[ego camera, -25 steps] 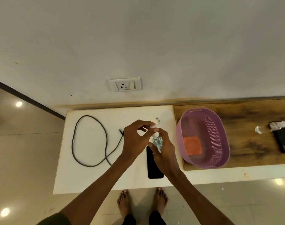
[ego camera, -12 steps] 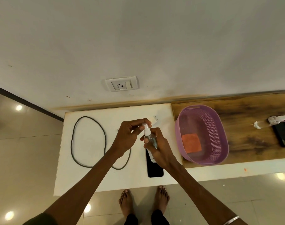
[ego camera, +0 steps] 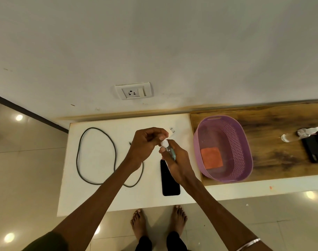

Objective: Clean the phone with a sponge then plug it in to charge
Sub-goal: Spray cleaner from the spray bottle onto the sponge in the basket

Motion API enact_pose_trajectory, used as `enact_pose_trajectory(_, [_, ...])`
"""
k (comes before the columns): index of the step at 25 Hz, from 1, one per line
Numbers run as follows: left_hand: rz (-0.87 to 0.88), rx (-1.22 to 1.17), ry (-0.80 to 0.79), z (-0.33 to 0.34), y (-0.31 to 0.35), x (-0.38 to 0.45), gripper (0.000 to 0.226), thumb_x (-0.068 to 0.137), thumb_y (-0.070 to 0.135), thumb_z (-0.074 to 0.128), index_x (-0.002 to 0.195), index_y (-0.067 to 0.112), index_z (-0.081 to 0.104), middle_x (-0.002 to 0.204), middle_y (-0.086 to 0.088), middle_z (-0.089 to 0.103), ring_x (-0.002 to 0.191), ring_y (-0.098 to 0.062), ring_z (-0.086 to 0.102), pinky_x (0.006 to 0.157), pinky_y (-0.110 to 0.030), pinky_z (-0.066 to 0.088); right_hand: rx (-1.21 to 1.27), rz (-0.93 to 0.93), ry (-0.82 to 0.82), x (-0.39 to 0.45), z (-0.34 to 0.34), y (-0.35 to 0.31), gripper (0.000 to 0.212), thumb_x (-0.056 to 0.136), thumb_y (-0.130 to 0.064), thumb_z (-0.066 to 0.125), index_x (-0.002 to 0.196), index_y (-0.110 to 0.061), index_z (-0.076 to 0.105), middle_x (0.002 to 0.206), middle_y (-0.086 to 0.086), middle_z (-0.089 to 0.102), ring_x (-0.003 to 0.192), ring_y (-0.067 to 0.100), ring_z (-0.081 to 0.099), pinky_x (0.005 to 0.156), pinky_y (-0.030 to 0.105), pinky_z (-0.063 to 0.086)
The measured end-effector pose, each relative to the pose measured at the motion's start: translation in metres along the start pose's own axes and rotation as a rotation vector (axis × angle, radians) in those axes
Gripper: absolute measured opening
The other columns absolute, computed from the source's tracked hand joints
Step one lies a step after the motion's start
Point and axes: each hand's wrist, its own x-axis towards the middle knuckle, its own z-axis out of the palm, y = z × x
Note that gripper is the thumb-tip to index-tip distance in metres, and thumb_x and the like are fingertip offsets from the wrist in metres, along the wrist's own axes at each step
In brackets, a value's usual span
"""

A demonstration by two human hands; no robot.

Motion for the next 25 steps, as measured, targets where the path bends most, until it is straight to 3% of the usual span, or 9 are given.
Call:
enact_pose_trajectory(2, [0.049, 0.026, -0.084, -0.003, 0.001, -0.002, 0.025, 0.097, -0.008, 0.052, 0.102, 0.003, 0.074, 0.098, -0.009, 0.075, 0.094, -0.012, 0.070, 0.080, -0.021, 0.055, 0.042, 0.000, 0.015, 0.001, -0.001, 0.001, 0.011, 0.096, -0.048, 0.046, 0.099, -0.056, 0.052, 0.087, -0.023, 0.066, 0.083, 0.001, 0.064, 0.068, 0.004, 0.046])
enact_pose_trajectory(4, [0.069, 0.003, -0.092, -0.003, 0.001, -0.004, 0.023, 0.098, -0.005, 0.055, 0.105, 0.005, 0.074, 0.103, -0.006, 0.076, 0.100, -0.013, 0.071, 0.082, -0.025, 0.056, 0.056, -0.012, 0.021, 0.002, -0.001, 0.000, 0.008, 0.096, -0.048, 0.045, 0.097, -0.048, 0.053, 0.088, -0.018, 0.067, 0.082, 0.001, 0.064, 0.067, 0.005, 0.047])
enact_pose_trajectory(8, [0.016, -0.082, 0.083, 0.005, 0.001, -0.005, 0.015, 0.086, -0.001, 0.072, 0.094, 0.010, 0.077, 0.097, 0.000, 0.078, 0.092, -0.009, 0.073, 0.079, -0.019, 0.055, 0.043, 0.003, 0.010, 0.004, 0.000, -0.001, 0.007, 0.097, -0.042, 0.047, 0.093, -0.045, 0.052, 0.090, -0.005, 0.069, 0.080, 0.014, 0.065, 0.073, 0.018, 0.055])
enact_pose_trajectory(10, [-0.010, -0.111, 0.107, 0.008, 0.001, -0.004, 0.014, 0.085, -0.004, 0.072, 0.096, 0.006, 0.075, 0.097, -0.006, 0.077, 0.087, -0.007, 0.073, 0.077, -0.018, 0.055, 0.041, 0.009, 0.004, 0.004, -0.001, 0.000, 0.006, 0.097, -0.040, 0.048, 0.094, -0.044, 0.052, 0.091, -0.009, 0.069, 0.081, 0.011, 0.066, 0.071, 0.014, 0.051])
enact_pose_trajectory(14, [0.062, -0.050, -0.060, 0.007, 0.002, -0.002, 0.027, 0.096, -0.010, 0.053, 0.113, 0.001, 0.071, 0.104, -0.010, 0.074, 0.092, -0.006, 0.072, 0.072, -0.022, 0.058, 0.077, -0.003, -0.026, 0.004, -0.009, 0.001, 0.010, 0.096, -0.045, 0.046, 0.101, -0.043, 0.054, 0.084, -0.025, 0.068, 0.082, 0.002, 0.066, 0.068, 0.008, 0.048])
enact_pose_trajectory(18, [0.124, 0.034, -0.149, 0.009, 0.003, -0.002, 0.033, 0.099, -0.009, 0.049, 0.125, 0.003, 0.066, 0.116, -0.008, 0.072, 0.106, -0.006, 0.069, 0.088, -0.022, 0.056, 0.046, 0.003, -0.038, 0.001, -0.018, 0.003, 0.018, 0.095, -0.048, 0.045, 0.108, -0.039, 0.053, 0.096, -0.014, 0.069, 0.086, 0.006, 0.067, 0.072, 0.013, 0.051])
enact_pose_trajectory(21, [0.084, 0.054, -0.104, 0.008, -0.008, -0.001, 0.043, 0.096, -0.009, 0.055, 0.134, 0.011, 0.062, 0.131, 0.000, 0.068, 0.123, -0.007, 0.062, 0.103, -0.019, 0.048, -0.051, -0.063, 0.065, 0.000, -0.038, 0.001, 0.033, 0.094, -0.049, 0.045, 0.116, -0.025, 0.054, 0.096, -0.001, 0.068, 0.086, 0.012, 0.064, 0.069, 0.017, 0.053])
enact_pose_trajectory(25, [-0.011, 0.123, -0.017, -0.004, -0.032, -0.003, 0.037, 0.097, -0.005, 0.056, 0.123, 0.018, 0.070, 0.122, 0.008, 0.072, 0.115, -0.004, 0.065, 0.093, -0.018, 0.051, -0.098, -0.170, 0.347, 0.015, -0.092, -0.005, 0.015, 0.095, -0.041, 0.054, 0.110, -0.036, 0.055, 0.104, -0.004, 0.064, 0.096, 0.006, 0.064, 0.070, 0.014, 0.053])
